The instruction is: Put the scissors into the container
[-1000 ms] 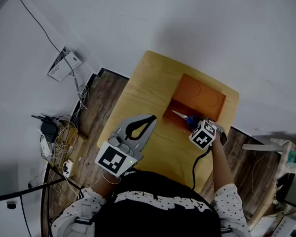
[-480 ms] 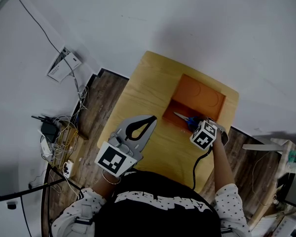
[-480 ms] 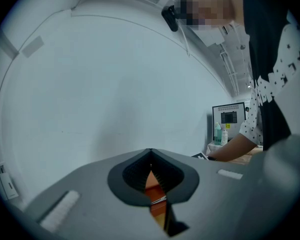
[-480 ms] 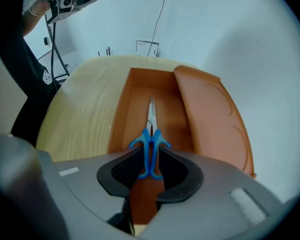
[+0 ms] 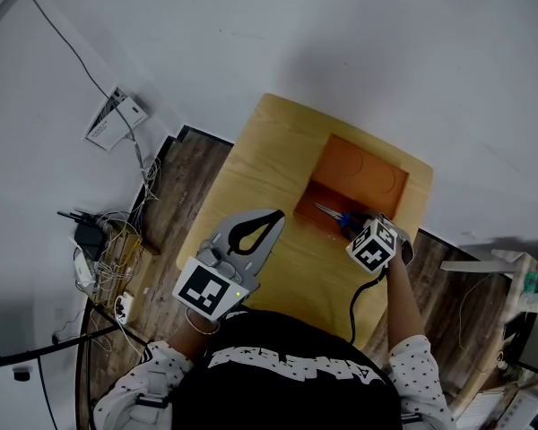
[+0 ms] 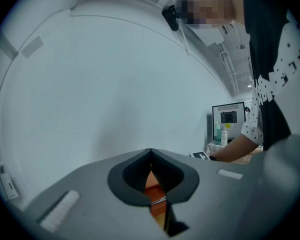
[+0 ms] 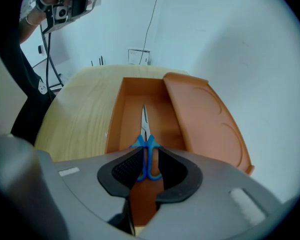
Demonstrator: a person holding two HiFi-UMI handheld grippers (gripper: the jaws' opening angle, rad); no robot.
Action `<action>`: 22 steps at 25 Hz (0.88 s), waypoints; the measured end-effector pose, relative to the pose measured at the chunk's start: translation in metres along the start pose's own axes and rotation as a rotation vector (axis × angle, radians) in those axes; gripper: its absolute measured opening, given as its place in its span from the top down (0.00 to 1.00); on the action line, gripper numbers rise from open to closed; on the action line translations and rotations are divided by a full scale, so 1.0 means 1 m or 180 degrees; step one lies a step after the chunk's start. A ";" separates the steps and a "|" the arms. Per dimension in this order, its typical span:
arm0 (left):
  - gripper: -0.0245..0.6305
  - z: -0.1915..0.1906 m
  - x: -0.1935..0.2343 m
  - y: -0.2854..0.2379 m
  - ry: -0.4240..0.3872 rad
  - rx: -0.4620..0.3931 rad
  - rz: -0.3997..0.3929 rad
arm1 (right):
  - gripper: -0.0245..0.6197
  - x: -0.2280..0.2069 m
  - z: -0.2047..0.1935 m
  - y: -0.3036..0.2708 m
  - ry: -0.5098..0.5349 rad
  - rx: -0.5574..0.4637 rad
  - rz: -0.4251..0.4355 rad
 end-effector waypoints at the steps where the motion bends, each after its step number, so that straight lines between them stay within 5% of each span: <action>1: 0.96 0.000 0.000 0.000 -0.0002 -0.0001 -0.0001 | 0.80 -0.001 0.000 0.002 -0.0059 -0.0063 -0.0047; 5: 0.96 0.001 -0.001 0.002 -0.0016 -0.0019 -0.0026 | 0.94 -0.003 -0.003 0.011 -0.0345 -0.0271 -0.0281; 10: 0.96 0.002 -0.007 0.001 -0.0035 -0.0030 -0.0106 | 0.94 0.002 -0.006 0.026 -0.0729 -0.0600 -0.0488; 15: 0.96 0.003 -0.019 -0.005 -0.0030 -0.0015 -0.0267 | 0.94 0.012 -0.006 0.061 -0.1303 -0.1283 -0.0755; 22: 0.96 0.001 -0.037 -0.017 -0.0039 0.0020 -0.0507 | 0.94 0.034 -0.013 0.107 -0.1557 -0.1734 -0.1095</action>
Point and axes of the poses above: the fingertips, and each gripper's own axes: y backward along the fingers, x to its left, z out of its top, the point moved 9 cm from there along y, backward along the fingers, and after that the axes turned 14 degrees about -x, right-handed, at the moved point
